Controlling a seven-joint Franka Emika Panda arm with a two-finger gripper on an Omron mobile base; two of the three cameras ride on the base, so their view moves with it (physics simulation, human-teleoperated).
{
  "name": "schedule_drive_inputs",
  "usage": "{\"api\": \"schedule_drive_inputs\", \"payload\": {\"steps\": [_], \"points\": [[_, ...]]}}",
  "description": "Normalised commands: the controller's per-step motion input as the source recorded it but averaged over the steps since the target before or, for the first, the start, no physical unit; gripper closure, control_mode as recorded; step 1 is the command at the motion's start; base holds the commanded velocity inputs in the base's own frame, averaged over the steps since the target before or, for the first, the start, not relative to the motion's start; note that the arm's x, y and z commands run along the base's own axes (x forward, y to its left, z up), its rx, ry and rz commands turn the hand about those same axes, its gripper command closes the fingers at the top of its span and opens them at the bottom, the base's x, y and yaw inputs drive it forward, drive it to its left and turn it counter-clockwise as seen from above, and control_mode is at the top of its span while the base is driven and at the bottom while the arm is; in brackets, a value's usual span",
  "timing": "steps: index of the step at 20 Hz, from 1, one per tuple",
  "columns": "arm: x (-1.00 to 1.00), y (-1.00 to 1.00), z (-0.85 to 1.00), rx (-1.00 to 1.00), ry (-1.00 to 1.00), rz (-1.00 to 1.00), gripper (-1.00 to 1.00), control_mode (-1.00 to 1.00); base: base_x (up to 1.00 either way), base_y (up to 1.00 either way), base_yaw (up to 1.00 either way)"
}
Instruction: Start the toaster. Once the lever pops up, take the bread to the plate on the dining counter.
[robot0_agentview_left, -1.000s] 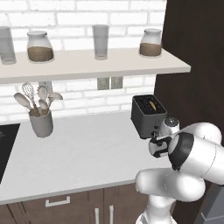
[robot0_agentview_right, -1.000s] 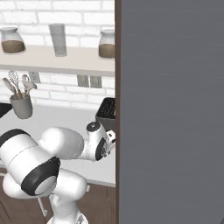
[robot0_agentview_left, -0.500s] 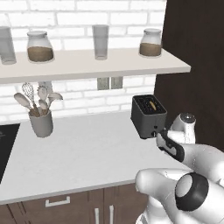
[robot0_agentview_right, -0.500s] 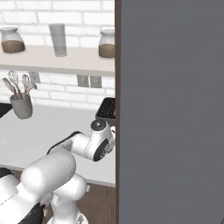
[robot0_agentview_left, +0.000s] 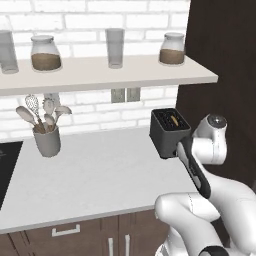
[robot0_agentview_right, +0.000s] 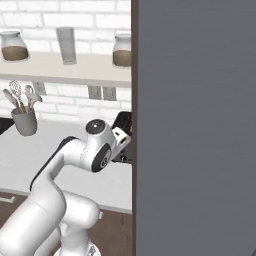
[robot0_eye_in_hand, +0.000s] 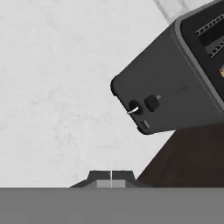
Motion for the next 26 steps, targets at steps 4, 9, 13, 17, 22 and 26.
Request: {"api": "schedule_drive_inputs", "payload": {"steps": [4,9,13,17,22,26], "points": [[-0.03,0.17,0.8,0.0,0.0,-0.05,1.0,-1.0,0.0,0.0,0.0],[0.0,0.23,0.53,0.03,-0.02,-0.22,1.0,-1.0,0.0,0.0,0.0],[0.0,0.29,0.31,0.11,-0.06,-0.3,1.0,-1.0,0.0,0.0,0.0],[0.0,0.06,0.05,0.15,-0.05,-0.29,1.0,-1.0,0.0,0.0,0.0],[0.0,-0.02,0.0,0.12,-0.15,-0.3,1.0,-1.0,0.0,0.0,0.0],[0.09,0.0,0.14,0.05,-0.26,-0.16,1.0,-1.0,0.0,0.0,0.0]]}}
